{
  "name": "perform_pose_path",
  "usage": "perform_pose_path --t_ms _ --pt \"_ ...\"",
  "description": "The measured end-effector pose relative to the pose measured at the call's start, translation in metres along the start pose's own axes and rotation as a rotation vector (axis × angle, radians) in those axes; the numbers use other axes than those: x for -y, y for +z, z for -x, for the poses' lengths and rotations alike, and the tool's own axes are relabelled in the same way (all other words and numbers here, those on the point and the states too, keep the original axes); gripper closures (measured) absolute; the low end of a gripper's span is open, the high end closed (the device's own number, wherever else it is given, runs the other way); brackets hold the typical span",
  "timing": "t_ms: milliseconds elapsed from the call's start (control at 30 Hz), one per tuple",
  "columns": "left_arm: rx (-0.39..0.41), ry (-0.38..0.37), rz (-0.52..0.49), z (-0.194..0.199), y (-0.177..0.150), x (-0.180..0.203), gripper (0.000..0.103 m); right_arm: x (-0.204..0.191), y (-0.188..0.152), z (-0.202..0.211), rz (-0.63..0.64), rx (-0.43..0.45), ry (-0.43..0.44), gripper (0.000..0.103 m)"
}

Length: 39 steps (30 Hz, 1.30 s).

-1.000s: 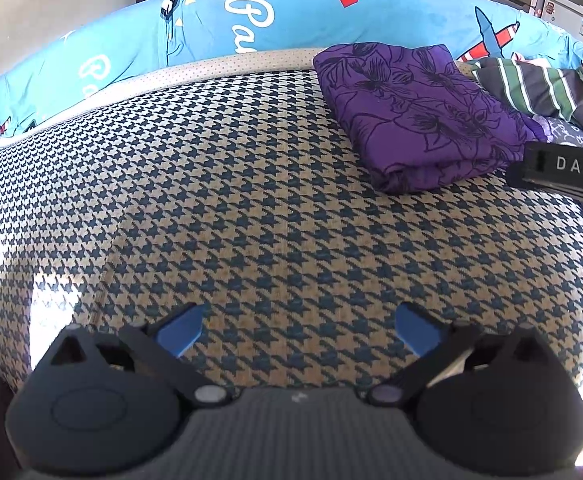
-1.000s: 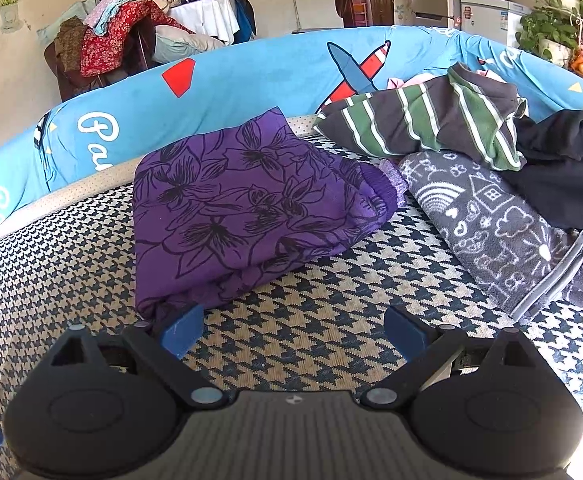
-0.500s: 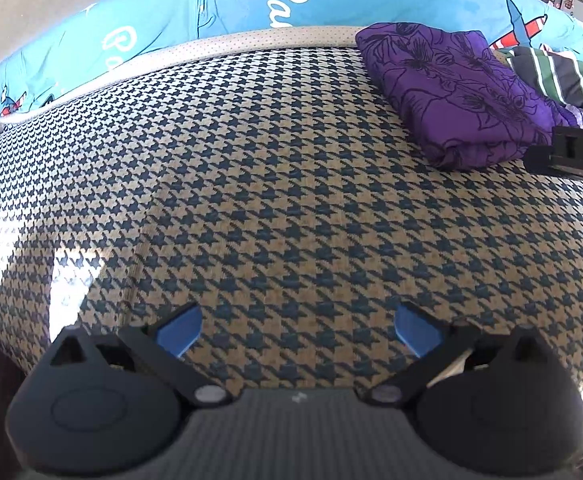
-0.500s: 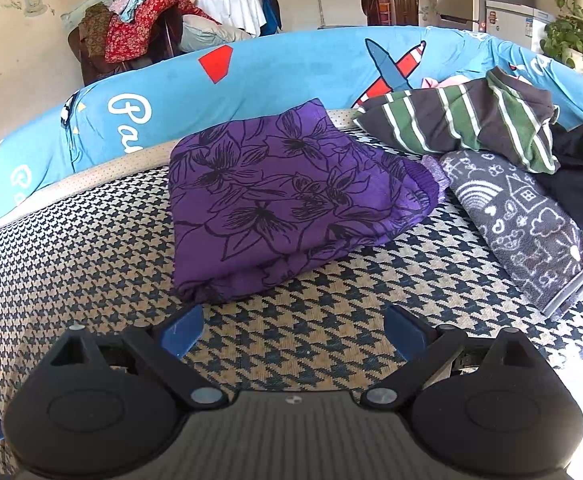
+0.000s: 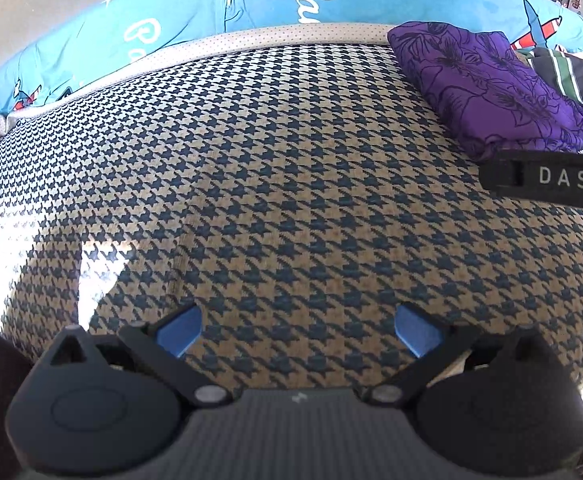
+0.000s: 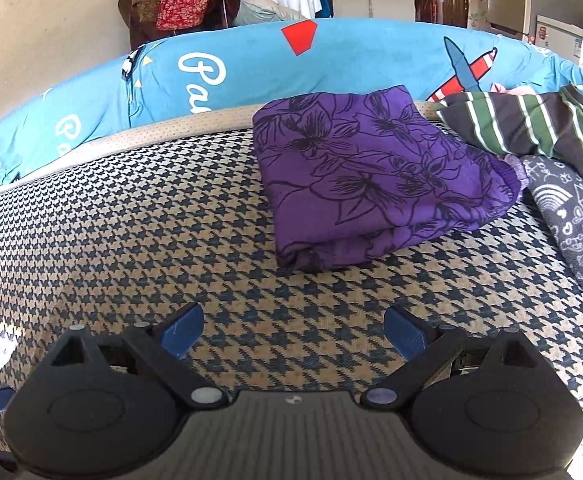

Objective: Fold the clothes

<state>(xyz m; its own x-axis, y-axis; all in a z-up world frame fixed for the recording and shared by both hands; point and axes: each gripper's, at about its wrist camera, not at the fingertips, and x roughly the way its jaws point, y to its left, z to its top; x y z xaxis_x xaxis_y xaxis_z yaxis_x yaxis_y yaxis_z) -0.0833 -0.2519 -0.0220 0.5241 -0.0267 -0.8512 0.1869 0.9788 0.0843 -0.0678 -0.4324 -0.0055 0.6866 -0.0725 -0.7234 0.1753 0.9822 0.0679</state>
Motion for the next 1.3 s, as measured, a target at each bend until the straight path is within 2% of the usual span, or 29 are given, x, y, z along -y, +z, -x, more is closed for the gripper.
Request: perform_pose_path --t_ms 467,867,1300 --pt "0.009 0.016 0.037 -0.001 -0.004 -0.029 0.0 -0.046 -0.012 -0.01 0.051 -0.025 0.038 0.006" --pt "0.002 0.065 0.034 -0.009 -0.015 -0.05 0.0 -0.075 -0.02 -0.013 0.088 -0.032 0.015 0.006" --pt "-0.037 0.065 0.133 -0.019 -0.012 -0.08 0.0 -0.1 -0.028 -0.014 0.105 -0.069 0.037 0.006"
